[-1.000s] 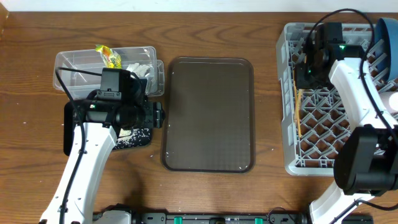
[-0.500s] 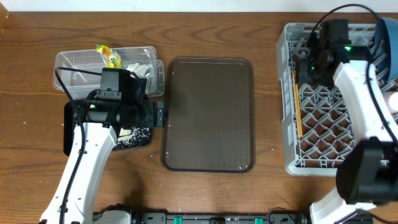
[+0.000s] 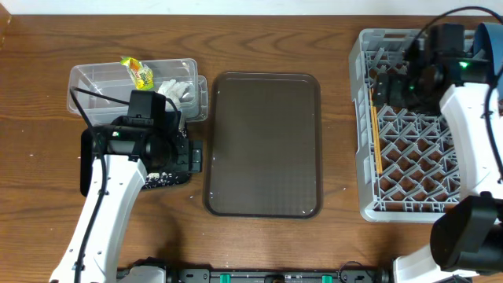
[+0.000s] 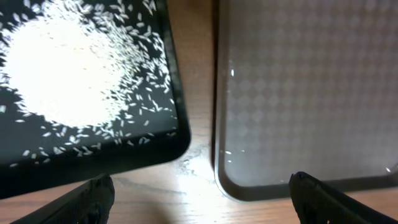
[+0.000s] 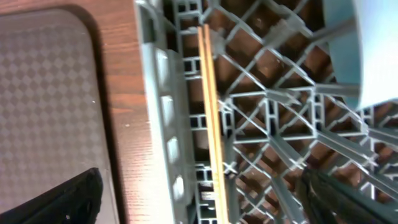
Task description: Sort waste into correct bins and load items into the dishwasher rack
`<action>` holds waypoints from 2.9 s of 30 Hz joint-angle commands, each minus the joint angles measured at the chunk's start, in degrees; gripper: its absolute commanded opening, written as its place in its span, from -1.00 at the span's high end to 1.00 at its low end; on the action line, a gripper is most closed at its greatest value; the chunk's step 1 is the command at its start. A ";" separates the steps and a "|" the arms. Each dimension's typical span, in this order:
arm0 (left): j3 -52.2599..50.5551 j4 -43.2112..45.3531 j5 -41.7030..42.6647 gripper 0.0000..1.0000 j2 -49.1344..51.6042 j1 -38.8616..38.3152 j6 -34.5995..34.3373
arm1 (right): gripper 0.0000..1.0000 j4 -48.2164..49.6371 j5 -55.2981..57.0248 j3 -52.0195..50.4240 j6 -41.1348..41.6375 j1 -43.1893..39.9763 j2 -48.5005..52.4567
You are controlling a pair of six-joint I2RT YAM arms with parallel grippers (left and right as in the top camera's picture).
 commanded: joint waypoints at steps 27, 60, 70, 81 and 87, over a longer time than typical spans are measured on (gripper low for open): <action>-18.82 14.64 -3.54 -0.88 -46.05 0.28 1.44 | -0.98 20.06 -0.11 -42.27 -0.85 -0.46 -41.81; -18.82 14.64 -3.54 -0.88 -46.05 0.28 1.44 | -0.99 19.96 0.04 -45.00 -0.96 0.26 -51.41; -18.82 14.64 -3.52 -0.88 -46.05 0.28 1.44 | -0.98 41.97 1.25 -68.50 -1.11 2.25 -78.71; -18.82 14.64 -3.52 -0.88 -46.05 0.28 1.44 | -0.99 60.74 6.51 -87.91 -3.10 8.57 -97.31; -18.82 14.64 -3.54 -0.88 -46.05 0.28 1.44 | -0.98 55.43 7.19 -87.93 -7.30 10.40 -97.96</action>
